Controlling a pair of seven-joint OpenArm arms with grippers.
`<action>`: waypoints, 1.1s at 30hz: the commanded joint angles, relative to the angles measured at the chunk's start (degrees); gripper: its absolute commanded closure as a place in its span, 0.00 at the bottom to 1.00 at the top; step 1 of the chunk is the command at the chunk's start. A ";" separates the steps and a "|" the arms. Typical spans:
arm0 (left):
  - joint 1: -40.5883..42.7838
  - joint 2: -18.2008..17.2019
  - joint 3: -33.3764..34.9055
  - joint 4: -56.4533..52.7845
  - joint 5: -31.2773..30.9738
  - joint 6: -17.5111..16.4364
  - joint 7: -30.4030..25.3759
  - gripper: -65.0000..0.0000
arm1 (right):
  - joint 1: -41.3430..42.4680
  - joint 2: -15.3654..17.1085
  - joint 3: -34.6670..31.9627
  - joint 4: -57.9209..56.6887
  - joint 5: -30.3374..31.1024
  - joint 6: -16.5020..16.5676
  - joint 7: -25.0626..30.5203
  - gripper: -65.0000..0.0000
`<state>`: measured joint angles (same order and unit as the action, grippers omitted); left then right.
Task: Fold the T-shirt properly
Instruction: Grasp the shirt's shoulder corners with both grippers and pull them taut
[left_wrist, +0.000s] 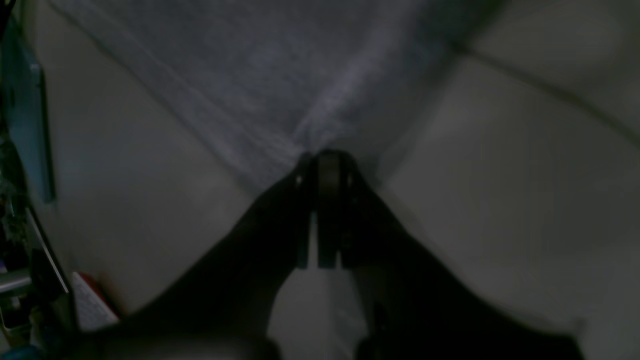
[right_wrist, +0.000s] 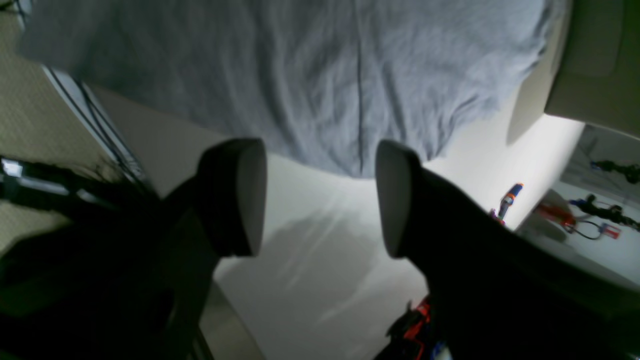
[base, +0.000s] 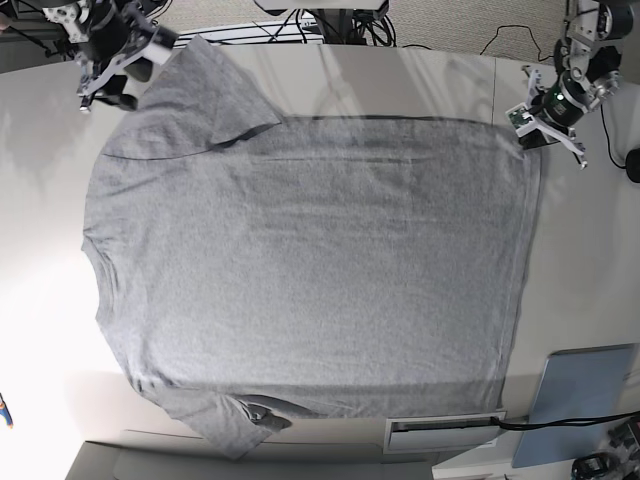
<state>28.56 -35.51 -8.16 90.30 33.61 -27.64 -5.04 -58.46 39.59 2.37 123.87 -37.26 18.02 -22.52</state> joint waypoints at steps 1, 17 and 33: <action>0.98 0.52 0.61 -0.39 0.70 -3.98 1.11 1.00 | 0.26 1.11 0.24 -0.37 -0.70 -0.83 0.09 0.47; 0.96 1.36 0.61 -0.39 0.70 -3.72 1.90 1.00 | 9.62 5.97 -8.87 -11.26 -1.42 -0.74 2.95 0.47; 0.98 1.36 0.59 -0.39 0.68 -1.84 4.79 1.00 | 25.16 5.62 -24.50 -18.67 -0.63 -0.87 -1.62 0.48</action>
<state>28.53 -33.82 -7.99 90.65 32.36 -25.93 -4.16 -32.97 44.73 -21.91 105.51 -39.53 14.92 -24.62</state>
